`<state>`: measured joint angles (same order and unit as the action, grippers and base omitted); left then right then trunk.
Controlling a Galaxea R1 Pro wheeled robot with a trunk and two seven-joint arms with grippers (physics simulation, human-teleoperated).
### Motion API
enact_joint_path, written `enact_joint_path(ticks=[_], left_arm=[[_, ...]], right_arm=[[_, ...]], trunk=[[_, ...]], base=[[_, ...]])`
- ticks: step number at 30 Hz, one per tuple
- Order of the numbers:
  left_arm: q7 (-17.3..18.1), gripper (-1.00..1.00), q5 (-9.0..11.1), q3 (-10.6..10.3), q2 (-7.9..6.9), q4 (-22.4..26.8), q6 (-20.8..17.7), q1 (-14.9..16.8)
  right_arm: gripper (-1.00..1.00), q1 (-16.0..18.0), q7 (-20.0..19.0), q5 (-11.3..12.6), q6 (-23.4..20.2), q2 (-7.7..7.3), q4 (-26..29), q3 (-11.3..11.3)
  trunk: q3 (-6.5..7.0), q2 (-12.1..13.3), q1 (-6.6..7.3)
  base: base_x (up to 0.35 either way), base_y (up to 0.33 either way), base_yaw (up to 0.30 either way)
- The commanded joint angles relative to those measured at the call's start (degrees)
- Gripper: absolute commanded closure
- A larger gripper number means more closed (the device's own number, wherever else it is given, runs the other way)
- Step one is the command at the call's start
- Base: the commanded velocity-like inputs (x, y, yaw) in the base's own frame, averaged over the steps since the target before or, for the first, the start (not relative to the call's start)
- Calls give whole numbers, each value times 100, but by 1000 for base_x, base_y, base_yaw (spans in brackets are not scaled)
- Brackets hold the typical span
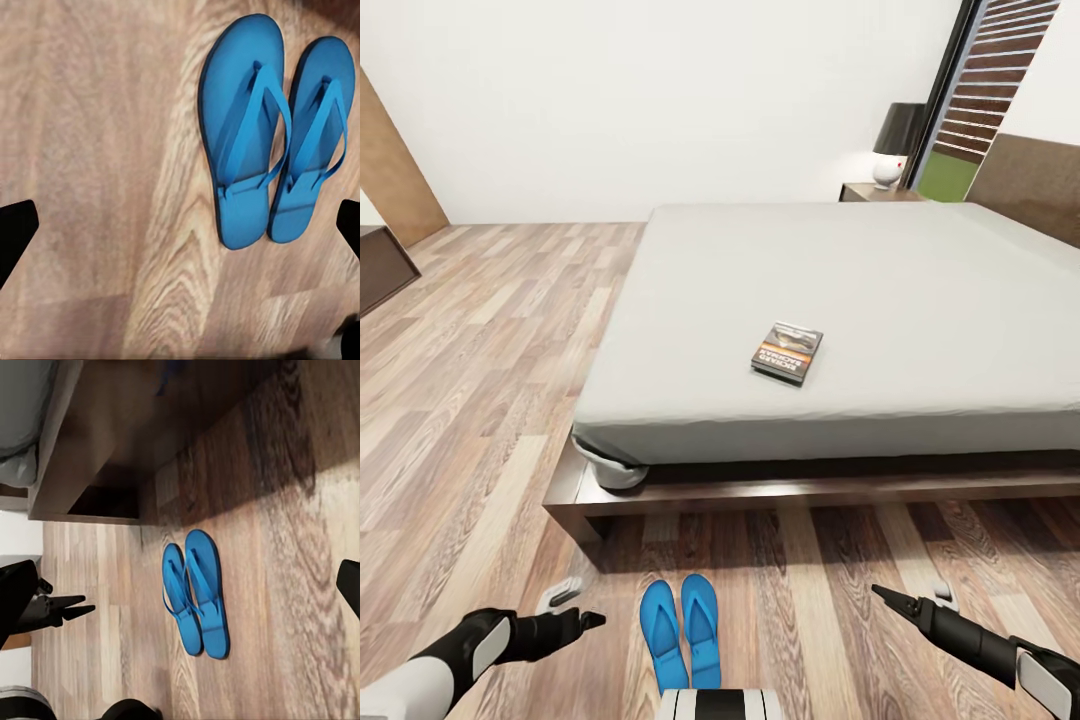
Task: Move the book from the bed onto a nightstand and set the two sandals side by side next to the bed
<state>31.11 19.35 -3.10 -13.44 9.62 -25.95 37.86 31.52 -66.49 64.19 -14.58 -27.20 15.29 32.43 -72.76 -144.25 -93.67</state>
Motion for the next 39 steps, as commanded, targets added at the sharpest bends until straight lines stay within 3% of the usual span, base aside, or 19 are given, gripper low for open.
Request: enact_joint_path(ticks=[1,12,20,30,39], left_arm=[[1,-100,55,-31,-7,-4,-44,-4],[2,-100,21,-37,-45,-54,194,-61],[38,-100,-13,-41,-270,-202,717,-239],[731,-100,-26,-39,-594,-681,1357,-318],[859,-100,-12,-41,-699,-831,1549,-387]], right_arm=[[-100,4,-8,58,-60,-4,1,34],[-100,4,-20,37,-56,-4,-484,43],[-100,4,-37,27,-30,-1,-1029,56],[-100,-2,-41,-21,60,85,-1631,68],[-100,-5,-40,-326,222,147,-1795,65]], trunk=[[-4,-2,1],[-4,-2,1],[-4,-2,1],[-4,-2,1],[-4,-2,1]], base=[[0,0,0],[0,0,0],[0,0,0],[0,0,0],[0,0,0]])
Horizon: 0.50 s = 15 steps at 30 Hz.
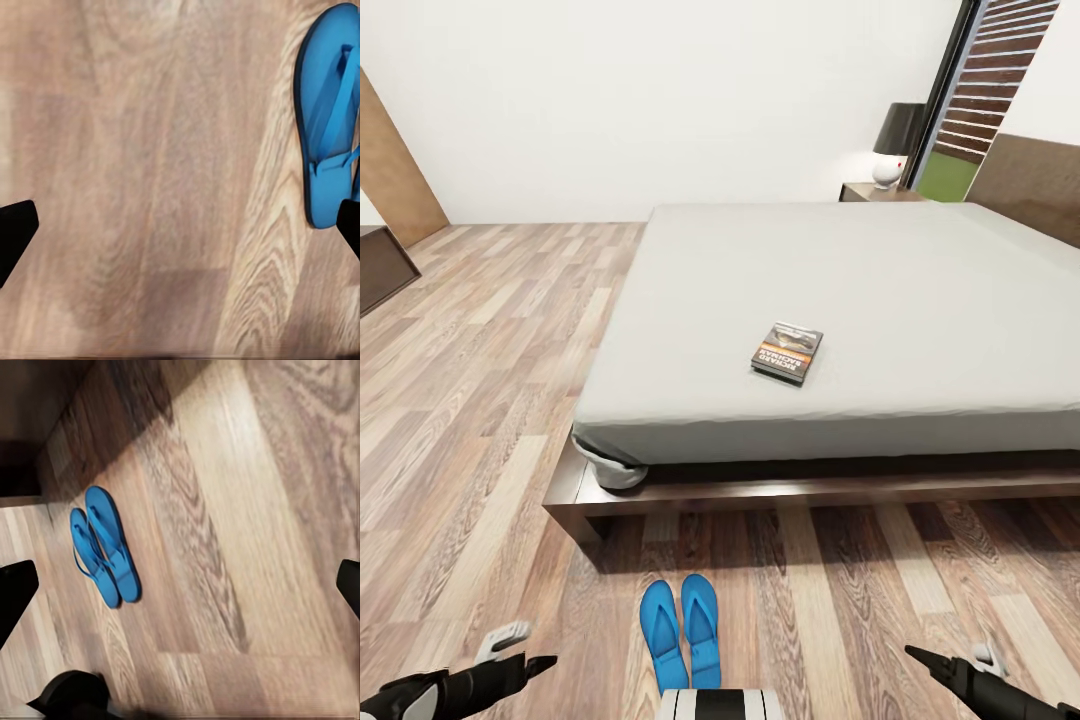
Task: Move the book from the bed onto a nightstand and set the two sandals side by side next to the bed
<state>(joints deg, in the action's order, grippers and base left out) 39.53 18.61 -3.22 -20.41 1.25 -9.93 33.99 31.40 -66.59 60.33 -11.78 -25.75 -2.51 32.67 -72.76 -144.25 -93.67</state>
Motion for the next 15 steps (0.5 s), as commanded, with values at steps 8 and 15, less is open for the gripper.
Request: enact_joint_path(ticks=[8,15], left_arm=[[109,-100,66,-30,84,-39,-29,-202],[145,-100,61,-30,102,-38,-21,-432]], right_arm=[[-100,-99,-191,-14,-50,207,-57,67],[-100,-121,-263,-6,-44,264,-57,44]], trunk=[[-4,-2,1],[-4,-2,1]], base=[[0,0,0],[0,0,0]])
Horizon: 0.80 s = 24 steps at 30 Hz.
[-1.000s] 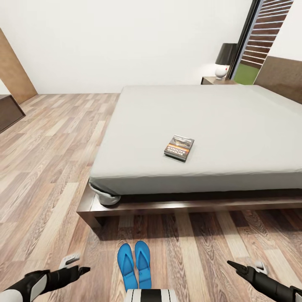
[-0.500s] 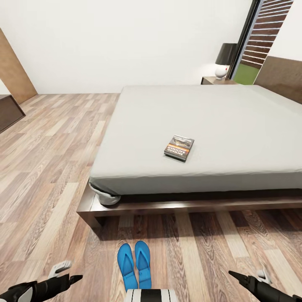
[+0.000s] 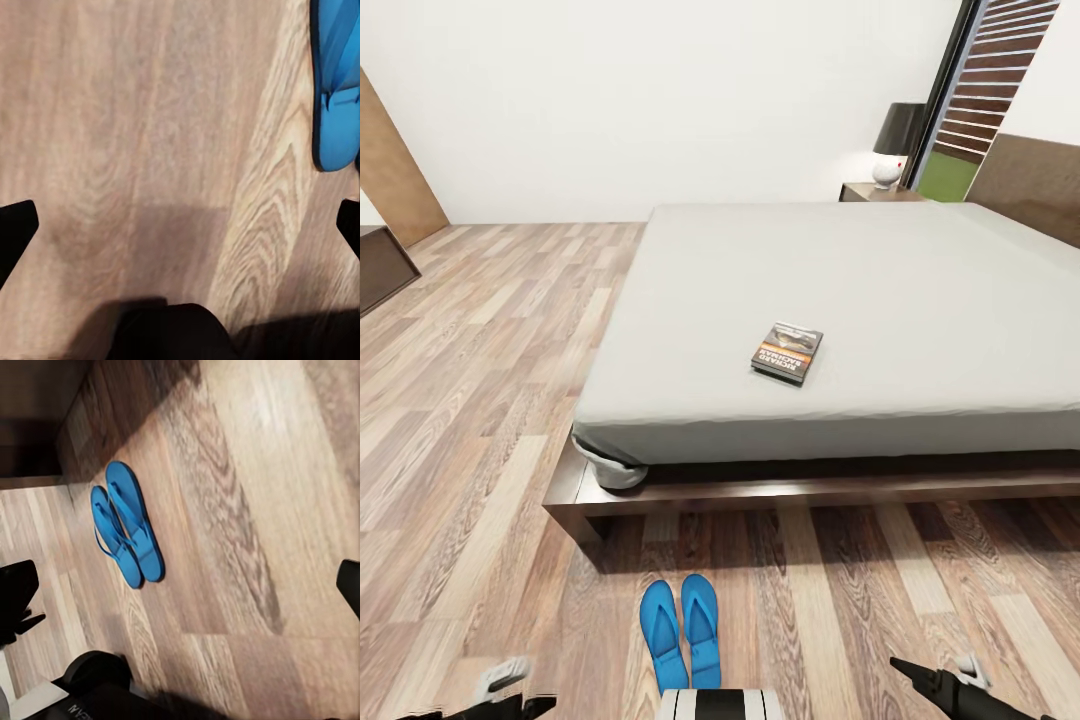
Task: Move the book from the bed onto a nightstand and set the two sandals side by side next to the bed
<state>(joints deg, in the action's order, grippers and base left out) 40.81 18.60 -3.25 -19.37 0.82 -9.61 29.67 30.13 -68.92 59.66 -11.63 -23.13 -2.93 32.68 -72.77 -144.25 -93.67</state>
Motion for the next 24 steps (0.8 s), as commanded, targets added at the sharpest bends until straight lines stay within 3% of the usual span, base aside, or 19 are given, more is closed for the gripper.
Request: enact_joint_path(ticks=[1,13,24], left_arm=[[20,-100,61,-27,5,6,-53,-33],[29,-100,56,-20,44,6,-41,-415],[10,-100,56,-25,55,6,-41,-428]], right_arm=[[-100,0,-32,60,-61,13,-14,38],[-100,-23,-33,53,-18,74,-14,22],[-100,-25,-33,55,-18,80,-14,11]], trunk=[[-4,-2,1],[-4,-2,1],[40,-2,1]], base=[[0,0,0],[0,0,0],[0,0,0]])
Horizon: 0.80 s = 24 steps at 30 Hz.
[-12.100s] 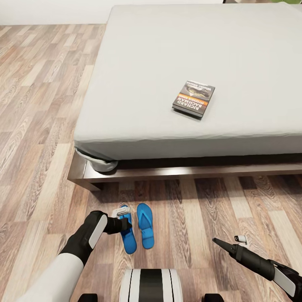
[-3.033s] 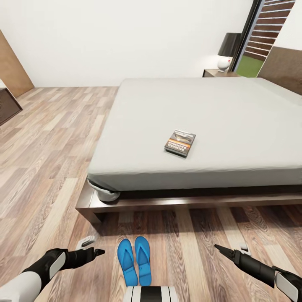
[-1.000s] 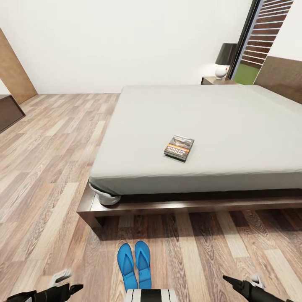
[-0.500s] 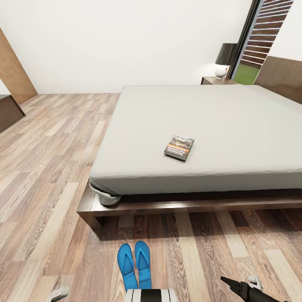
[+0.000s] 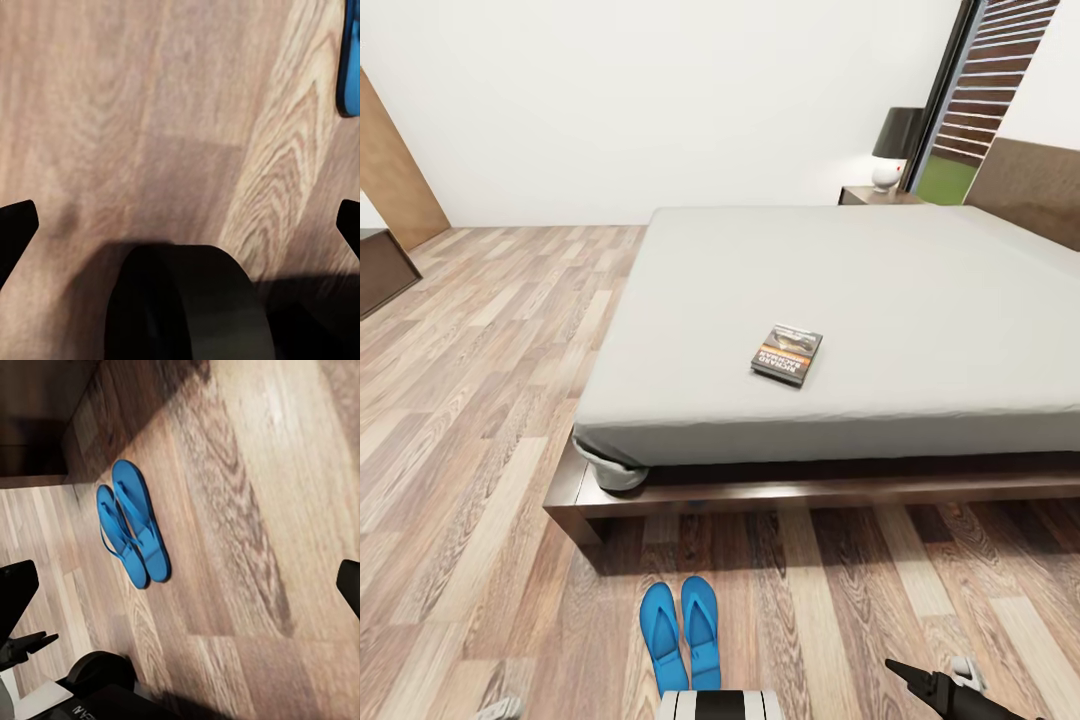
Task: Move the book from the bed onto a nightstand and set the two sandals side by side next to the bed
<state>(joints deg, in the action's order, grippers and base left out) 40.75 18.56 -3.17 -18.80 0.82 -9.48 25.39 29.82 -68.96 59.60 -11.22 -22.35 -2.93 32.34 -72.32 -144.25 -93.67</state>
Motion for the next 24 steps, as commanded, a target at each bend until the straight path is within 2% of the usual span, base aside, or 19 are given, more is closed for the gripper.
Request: enact_joint_path(ticks=[1,24], left_arm=[[15,-100,60,-34,-2,5,-54,-1],[4,-100,68,-35,-1,5,-54,-6]], right_arm=[[-100,6,-29,61,-59,2,-15,45],[-100,6,-23,61,-47,10,-15,54]], trunk=[[4,-2,1],[204,-2,1]], base=[[0,0,0],[0,0,0]])
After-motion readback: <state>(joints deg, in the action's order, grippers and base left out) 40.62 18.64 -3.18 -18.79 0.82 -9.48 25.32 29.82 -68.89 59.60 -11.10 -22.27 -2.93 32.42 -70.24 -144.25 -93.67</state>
